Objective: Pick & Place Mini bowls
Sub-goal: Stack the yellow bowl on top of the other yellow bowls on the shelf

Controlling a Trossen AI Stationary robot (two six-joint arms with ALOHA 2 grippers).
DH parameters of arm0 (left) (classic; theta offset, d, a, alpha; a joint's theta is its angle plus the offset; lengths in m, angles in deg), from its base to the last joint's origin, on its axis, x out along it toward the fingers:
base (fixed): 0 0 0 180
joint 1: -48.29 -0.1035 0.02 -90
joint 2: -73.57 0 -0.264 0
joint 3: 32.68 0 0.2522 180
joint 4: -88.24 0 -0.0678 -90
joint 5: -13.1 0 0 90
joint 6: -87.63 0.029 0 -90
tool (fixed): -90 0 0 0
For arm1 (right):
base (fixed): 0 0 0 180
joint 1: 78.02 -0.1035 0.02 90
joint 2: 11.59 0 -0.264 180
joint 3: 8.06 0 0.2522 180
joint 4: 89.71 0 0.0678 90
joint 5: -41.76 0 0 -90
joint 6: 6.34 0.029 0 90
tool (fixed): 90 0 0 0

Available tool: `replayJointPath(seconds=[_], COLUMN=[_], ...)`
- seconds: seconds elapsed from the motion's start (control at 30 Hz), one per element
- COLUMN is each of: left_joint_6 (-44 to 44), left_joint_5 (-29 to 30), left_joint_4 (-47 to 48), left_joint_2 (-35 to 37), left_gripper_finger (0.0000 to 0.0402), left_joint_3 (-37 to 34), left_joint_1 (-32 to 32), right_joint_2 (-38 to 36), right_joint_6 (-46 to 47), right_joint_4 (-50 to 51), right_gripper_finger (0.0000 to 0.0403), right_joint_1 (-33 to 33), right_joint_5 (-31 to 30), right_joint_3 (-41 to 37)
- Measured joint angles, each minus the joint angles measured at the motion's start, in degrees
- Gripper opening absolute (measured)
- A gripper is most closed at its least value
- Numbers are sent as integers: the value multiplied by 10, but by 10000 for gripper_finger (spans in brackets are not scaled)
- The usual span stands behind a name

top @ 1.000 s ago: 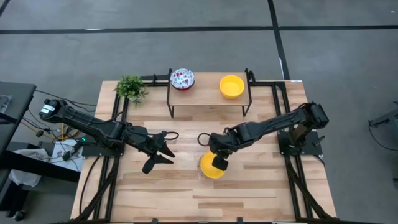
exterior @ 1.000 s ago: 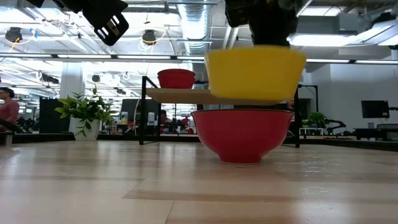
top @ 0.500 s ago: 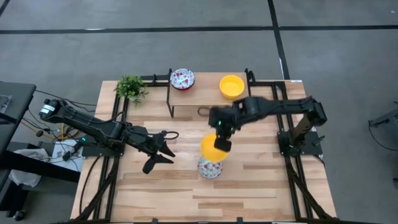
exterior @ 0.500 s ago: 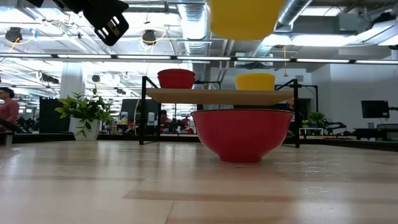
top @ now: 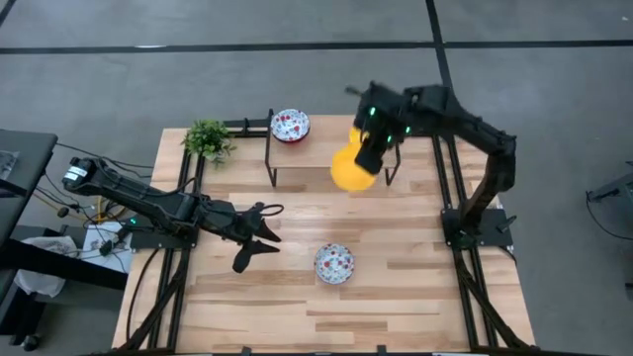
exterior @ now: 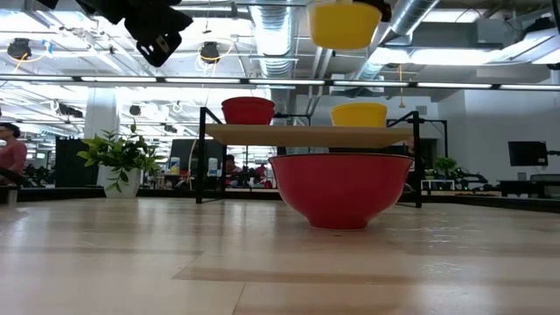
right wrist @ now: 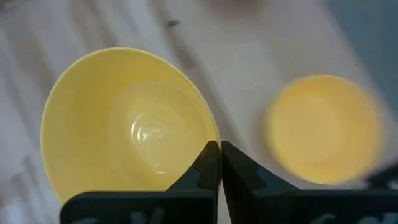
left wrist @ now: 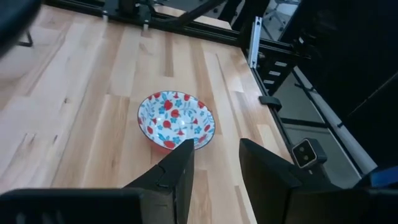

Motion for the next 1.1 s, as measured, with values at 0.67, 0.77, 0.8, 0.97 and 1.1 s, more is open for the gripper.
replayJointPath(seconds=[0.67, 0.77, 0.8, 0.97, 1.1], left_joint_6=[-38, -40, -41, -44, -44], left_joint_5=[106, 116, 118, 122, 122], left_joint_4=[-6, -10, -12, -19, -19], left_joint_2=[0, 0, 0, 0, 0], left_gripper_finger=[126, 126, 126, 126, 126], left_joint_3=[0, 0, 0, 0, 0], left_joint_1=[0, 0, 0, 0, 0], right_joint_2=[9, 22, 28, 57, 72], right_joint_6=[-141, -152, -153, -173, -188], right_joint_4=[8, 6, 5, 4, 1], right_gripper_finger=[0, 0, 0, 0, 0], right_joint_1=[292, 307, 310, 310, 303], right_joint_5=[77, 77, 79, 91, 91], right_joint_3=[3, 1, -2, -9, -9])
